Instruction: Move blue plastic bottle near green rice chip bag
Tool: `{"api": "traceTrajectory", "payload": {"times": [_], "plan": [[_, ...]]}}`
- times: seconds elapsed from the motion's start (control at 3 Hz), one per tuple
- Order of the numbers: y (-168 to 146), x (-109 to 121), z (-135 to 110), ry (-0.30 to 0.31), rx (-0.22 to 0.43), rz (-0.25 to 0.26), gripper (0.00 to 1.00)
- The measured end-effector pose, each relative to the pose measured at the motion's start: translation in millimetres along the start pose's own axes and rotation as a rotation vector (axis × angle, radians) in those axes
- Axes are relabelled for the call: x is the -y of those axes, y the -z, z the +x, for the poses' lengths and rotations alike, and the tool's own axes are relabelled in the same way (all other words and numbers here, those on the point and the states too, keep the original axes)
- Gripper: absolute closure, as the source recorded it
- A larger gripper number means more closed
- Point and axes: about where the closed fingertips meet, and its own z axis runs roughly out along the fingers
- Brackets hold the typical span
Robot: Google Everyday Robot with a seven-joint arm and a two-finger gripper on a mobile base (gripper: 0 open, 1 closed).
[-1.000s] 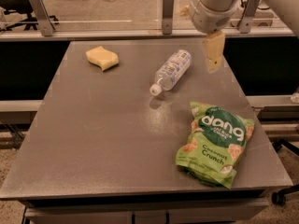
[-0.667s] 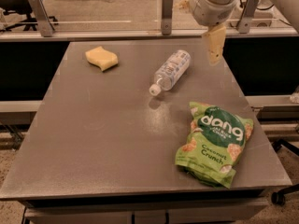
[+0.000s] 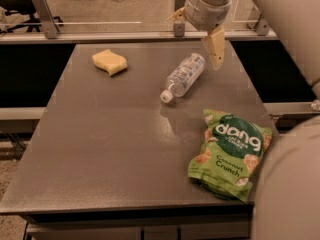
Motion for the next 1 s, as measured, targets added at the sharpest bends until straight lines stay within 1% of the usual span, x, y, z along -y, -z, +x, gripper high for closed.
{"api": "traceTrajectory", "payload": {"times": [0.33,0.67,1.0], "plan": [[-20,20,-12,0.196,0.060,-0.017,0.00],[-32,26,-14,0.409,0.015,-0.027,0.00],[-52,9,-5,0.625,-0.070,-0.092,0.00]]}}
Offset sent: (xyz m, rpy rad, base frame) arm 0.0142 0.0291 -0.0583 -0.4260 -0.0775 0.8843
